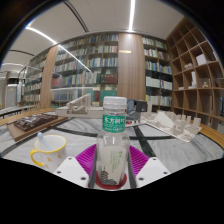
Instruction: Pour water
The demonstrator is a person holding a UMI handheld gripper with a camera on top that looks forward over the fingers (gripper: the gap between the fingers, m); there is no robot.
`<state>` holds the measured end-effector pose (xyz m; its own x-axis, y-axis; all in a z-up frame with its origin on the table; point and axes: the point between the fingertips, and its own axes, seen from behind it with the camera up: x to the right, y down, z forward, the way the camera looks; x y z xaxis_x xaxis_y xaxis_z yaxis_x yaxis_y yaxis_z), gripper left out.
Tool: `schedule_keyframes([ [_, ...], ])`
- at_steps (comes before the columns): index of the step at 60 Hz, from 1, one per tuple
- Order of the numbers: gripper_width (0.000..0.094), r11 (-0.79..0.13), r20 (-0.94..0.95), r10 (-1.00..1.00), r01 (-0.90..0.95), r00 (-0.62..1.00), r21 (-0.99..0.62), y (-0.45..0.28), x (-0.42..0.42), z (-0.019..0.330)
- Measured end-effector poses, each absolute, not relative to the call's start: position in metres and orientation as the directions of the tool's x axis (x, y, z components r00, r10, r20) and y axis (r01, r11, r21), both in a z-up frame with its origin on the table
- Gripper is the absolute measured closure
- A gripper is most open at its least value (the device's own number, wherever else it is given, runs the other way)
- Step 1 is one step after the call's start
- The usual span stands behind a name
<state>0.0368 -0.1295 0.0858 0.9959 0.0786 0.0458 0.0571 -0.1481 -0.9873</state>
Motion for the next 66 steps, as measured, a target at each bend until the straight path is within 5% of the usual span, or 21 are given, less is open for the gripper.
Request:
schedule_keyframes([
  [6,0.0346,-0.200,0.061,0.051,0.070,0.997,-0.977,-0.131,0.042,0.082],
  [11,0.0059,-0.246,0.054,0.015,0.056,0.998,-0.968,-0.141,0.048,0.088],
  [34,0.0081,-0.313,0.054,-0.092,0.022,0.994,-0.950,-0.303,0.036,0.196],
  [66,0.0080,-0.350,0.061,-0.102,0.021,0.993,-0.937,-0.463,0.008,0.234],
])
